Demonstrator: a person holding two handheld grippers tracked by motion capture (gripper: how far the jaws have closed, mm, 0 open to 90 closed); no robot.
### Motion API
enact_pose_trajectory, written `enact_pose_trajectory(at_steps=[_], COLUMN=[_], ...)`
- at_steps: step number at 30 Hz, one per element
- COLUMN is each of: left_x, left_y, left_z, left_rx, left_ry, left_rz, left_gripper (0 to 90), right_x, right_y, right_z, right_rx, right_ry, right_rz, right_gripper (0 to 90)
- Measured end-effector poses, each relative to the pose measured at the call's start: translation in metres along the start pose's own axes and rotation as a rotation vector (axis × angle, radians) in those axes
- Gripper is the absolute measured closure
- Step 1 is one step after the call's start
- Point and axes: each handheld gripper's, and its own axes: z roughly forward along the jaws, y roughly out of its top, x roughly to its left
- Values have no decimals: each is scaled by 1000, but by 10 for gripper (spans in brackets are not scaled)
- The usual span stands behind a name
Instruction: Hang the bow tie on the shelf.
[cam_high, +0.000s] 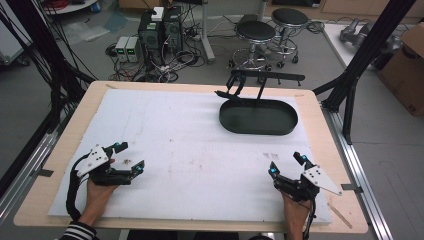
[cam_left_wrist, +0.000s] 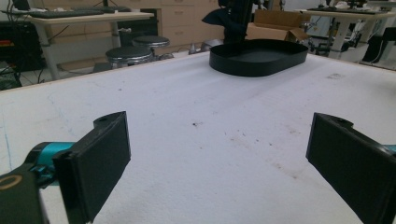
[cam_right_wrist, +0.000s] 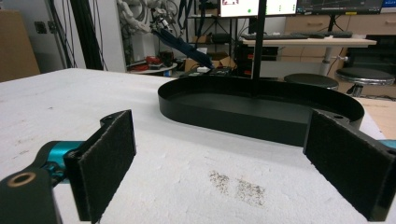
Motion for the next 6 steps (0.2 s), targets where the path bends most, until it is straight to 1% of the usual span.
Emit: enact_pose_trajectory(at_steps=[3, 6], left_x=[0, 0], left_y=[0, 0], left_z=[-1, -2], left_rx=[2, -5], left_ry=[22, 23], left_rz=[1, -5], left_gripper=[68, 68], right_x=[0, 0], right_y=[0, 0], right_z=[0, 0], right_rx=[-4, -5], right_ry=[1, 1], right_rz=[0, 4], right_gripper=[82, 82])
